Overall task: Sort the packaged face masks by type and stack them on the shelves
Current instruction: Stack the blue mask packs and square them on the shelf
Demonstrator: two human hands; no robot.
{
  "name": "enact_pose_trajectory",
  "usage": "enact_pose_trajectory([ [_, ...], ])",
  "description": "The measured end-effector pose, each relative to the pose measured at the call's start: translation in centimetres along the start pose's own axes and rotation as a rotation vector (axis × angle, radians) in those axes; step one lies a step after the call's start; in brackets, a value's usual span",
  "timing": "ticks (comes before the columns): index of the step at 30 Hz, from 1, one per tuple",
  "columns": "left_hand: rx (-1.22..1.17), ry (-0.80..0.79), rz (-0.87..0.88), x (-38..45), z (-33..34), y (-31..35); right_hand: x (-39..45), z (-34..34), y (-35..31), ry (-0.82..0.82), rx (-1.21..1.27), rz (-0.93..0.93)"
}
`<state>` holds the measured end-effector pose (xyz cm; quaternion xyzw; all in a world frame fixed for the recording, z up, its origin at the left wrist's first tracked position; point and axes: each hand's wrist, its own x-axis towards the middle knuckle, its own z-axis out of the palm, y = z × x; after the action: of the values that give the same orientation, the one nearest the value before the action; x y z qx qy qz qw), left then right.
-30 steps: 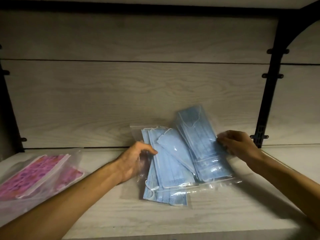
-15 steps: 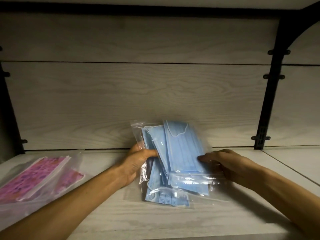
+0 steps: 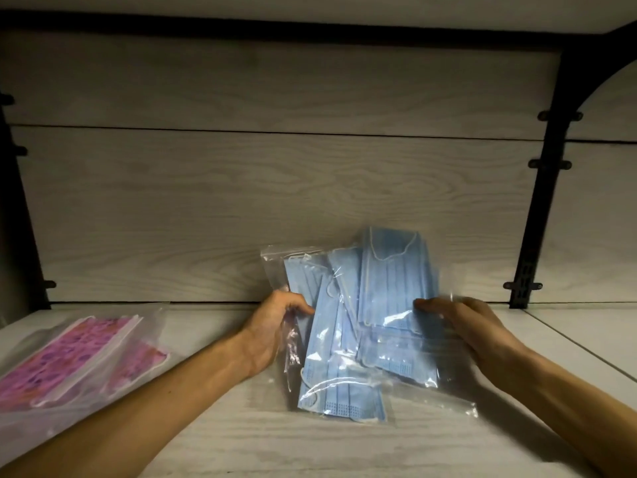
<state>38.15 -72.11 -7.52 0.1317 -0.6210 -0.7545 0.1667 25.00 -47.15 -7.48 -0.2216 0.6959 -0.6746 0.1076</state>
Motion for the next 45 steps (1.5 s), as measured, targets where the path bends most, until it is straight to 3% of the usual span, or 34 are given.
enact_pose_trajectory([
  [5,0.041,0.049,0.017,0.4,-0.1,-0.1,0.3,-0.2,-0.2,0.154,0.084,-0.019],
  [12,0.054,0.069,0.036,0.5,-0.1,-0.1,0.0,-0.3,-1.3,0.143,0.25,-0.054],
  [15,0.054,0.049,0.041,0.3,0.1,-0.1,-0.2,-0.4,-1.7,0.056,0.211,0.011],
  [26,0.055,-0.182,-0.065,0.0,-0.3,-0.2,0.4,0.0,-0.4,-0.152,0.082,0.092],
  [35,0.176,-0.446,-0.167,0.4,-1.2,0.0,1.4,-0.8,0.1,0.123,0.085,-0.111],
  [40,0.152,-0.491,-0.179,0.5,-1.7,0.6,1.3,-1.1,-0.1,0.089,0.05,-0.233],
  [45,0.1,-0.521,-0.191,0.2,-1.4,1.4,1.3,-2.4,-1.8,-0.036,-0.077,-0.213],
])
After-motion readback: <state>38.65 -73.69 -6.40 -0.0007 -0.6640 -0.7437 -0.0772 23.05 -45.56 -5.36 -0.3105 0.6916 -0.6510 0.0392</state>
